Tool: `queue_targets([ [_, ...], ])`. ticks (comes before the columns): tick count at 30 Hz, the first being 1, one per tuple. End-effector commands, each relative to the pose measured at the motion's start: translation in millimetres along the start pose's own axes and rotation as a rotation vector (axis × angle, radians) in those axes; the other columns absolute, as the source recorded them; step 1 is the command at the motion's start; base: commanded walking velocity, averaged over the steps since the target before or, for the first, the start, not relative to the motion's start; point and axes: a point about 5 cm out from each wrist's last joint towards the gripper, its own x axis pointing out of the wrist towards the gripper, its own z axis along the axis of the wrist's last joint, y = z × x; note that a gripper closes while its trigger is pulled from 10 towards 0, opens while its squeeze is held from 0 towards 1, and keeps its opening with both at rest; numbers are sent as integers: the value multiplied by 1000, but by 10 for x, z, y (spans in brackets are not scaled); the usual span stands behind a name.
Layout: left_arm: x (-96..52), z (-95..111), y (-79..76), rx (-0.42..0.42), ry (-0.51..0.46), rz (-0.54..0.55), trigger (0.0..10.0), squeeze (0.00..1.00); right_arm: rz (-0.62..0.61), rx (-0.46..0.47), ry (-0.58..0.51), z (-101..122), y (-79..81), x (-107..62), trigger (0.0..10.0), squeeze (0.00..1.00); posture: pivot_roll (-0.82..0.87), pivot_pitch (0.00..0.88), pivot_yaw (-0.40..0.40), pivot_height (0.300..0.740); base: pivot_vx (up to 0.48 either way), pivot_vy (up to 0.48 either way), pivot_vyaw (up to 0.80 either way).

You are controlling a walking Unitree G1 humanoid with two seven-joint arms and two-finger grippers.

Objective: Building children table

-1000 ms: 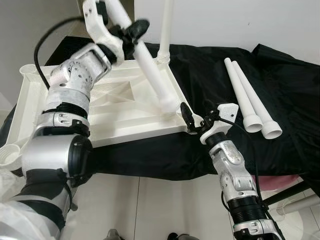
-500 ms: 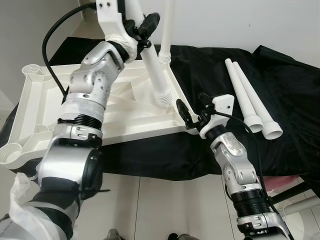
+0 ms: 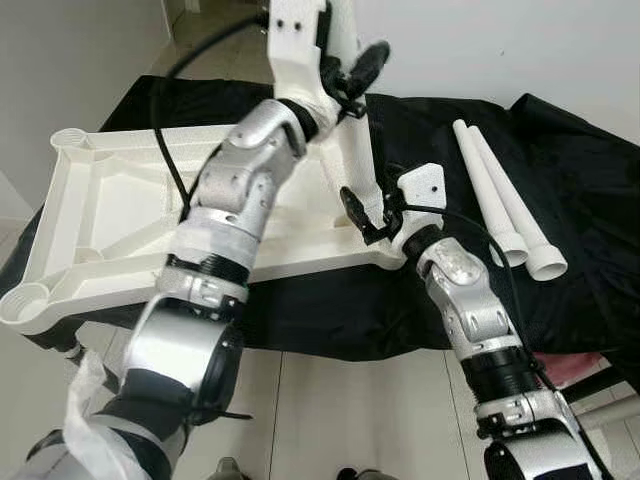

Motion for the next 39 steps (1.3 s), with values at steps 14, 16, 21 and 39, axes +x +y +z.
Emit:
queue_targets([
  [14, 57, -1, -314, 47, -36, -50, 10000, 0, -57, -30, 68, -10, 52, 228, 10000, 0, -12, 22, -33, 740, 0, 0, 0],
  [16, 62, -4, -334, 54, -36, -56, 10000, 0, -53, -39, 66, 0, 54, 239, 10000, 0, -11, 22, -34, 740, 0, 0, 0],
  [21, 63, -9, -375, 68, -34, -62, 10000, 0, -52, -56, 52, 26, 35, 261, 9647, 0, -12, 22, -35, 740, 0, 0, 0],
  [39, 72, -19, -421, 90, -31, -67, 10000, 0, -72, -15, 31, 60, 32, 284, 0, 0, -13, 28, -26, 740, 0, 0, 0],
])
